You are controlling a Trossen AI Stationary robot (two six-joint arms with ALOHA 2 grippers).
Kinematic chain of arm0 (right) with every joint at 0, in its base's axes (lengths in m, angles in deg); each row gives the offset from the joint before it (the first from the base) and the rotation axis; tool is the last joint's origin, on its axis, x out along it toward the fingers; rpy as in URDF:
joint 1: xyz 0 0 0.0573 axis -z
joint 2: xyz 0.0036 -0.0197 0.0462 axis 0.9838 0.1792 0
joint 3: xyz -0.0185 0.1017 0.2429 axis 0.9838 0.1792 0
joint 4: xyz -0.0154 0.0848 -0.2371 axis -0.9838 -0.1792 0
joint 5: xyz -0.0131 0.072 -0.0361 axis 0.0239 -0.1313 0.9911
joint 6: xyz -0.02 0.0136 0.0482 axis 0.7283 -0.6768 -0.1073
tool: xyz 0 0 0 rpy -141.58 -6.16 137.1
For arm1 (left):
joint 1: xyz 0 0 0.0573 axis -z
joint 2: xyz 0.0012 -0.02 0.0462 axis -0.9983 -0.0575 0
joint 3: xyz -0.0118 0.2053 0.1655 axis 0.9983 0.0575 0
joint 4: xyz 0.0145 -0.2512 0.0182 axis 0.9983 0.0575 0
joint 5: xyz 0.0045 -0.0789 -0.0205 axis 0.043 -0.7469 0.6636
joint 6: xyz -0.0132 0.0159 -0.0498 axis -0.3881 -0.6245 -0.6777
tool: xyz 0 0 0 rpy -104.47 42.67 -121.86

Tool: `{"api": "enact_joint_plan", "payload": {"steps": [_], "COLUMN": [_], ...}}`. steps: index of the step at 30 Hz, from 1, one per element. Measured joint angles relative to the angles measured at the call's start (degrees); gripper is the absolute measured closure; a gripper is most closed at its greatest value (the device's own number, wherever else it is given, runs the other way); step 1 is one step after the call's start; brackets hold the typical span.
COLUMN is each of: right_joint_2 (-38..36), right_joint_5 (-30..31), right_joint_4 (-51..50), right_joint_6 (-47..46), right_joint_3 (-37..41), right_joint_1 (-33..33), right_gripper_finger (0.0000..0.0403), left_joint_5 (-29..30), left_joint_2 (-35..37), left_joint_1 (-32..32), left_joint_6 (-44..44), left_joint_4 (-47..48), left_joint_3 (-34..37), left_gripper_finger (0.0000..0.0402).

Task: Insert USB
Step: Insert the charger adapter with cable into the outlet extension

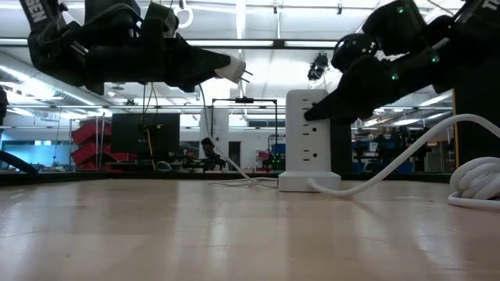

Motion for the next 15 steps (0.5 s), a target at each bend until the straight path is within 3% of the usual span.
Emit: {"api": "enact_joint_plan", "payload": {"steps": [3, 15], "right_joint_2": [0.3, 5.1], "right_joint_5": [-3.3, -8.5], "right_joint_4": [0.3, 12.3], "right_joint_6": [-0.4, 3.2], "right_joint_3": [0.0, 0.2], "right_joint_1": [1.4, 2.9], "right_gripper_finger": [0.0141, 0.0143], "left_joint_5": [-0.1, -0.4], "left_joint_2": [-0.5, -2.2], "left_joint_1": [0.0, 0.0], "left_joint_6": [0.0, -0.9], "left_joint_4": [-0.8, -3.7], "left_joint_3": [0.0, -0.6], "left_gripper_finger": [0.0275, 0.0275]}}
